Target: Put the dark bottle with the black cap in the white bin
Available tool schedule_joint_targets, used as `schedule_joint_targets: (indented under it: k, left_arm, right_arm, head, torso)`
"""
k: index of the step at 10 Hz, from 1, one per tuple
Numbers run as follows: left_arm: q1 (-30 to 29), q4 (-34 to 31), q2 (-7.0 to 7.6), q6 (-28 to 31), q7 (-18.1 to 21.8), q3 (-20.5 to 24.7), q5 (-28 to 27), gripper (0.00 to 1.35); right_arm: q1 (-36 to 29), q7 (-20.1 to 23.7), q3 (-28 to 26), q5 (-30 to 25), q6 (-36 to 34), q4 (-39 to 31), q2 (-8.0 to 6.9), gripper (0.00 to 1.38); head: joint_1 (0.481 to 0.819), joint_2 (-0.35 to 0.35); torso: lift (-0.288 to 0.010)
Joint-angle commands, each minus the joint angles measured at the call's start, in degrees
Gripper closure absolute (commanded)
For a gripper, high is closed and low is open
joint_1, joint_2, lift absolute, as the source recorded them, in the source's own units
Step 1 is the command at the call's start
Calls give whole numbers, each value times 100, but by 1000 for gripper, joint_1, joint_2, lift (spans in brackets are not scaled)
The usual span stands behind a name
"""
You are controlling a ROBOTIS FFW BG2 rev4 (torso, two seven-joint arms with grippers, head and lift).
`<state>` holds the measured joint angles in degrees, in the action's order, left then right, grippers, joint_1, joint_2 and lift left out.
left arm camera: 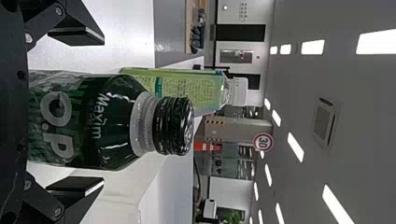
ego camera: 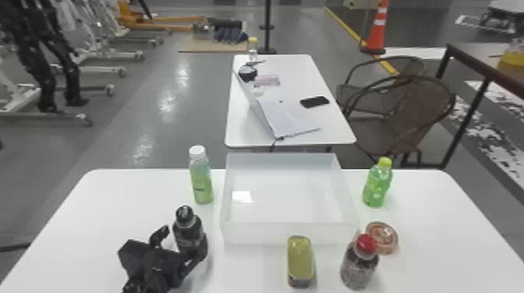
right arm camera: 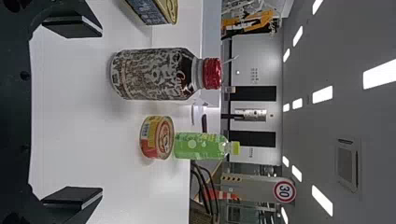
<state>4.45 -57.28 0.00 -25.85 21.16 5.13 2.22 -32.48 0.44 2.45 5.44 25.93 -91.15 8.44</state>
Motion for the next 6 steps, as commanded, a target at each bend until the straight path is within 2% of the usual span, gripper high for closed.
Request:
schedule_joint_targets:
  k: [1,2,4,6]
  left_arm:
    - [162,147,-15,10,11,-12,-11,236]
    - [171,147,-15,89,2,-12,-28,292]
    - [100,138,-15,221,-94,-21,-11,866]
    - [100,130,-15,185,-103,-30,-37,895]
  right_arm:
    - [5,0,1,1,0,10,-9,99]
    - [5,0,1,1,0,19,-18,99]
    - [5,0,1,10,0,19,-26,99]
    - [-4,0,1,10,9,19,-26,99]
  head:
    - [549,0]
    - [549,0]
    - [549,0]
    - [549,0]
  torso:
    - [-100]
    - [-100]
    - [-100]
    - [-100]
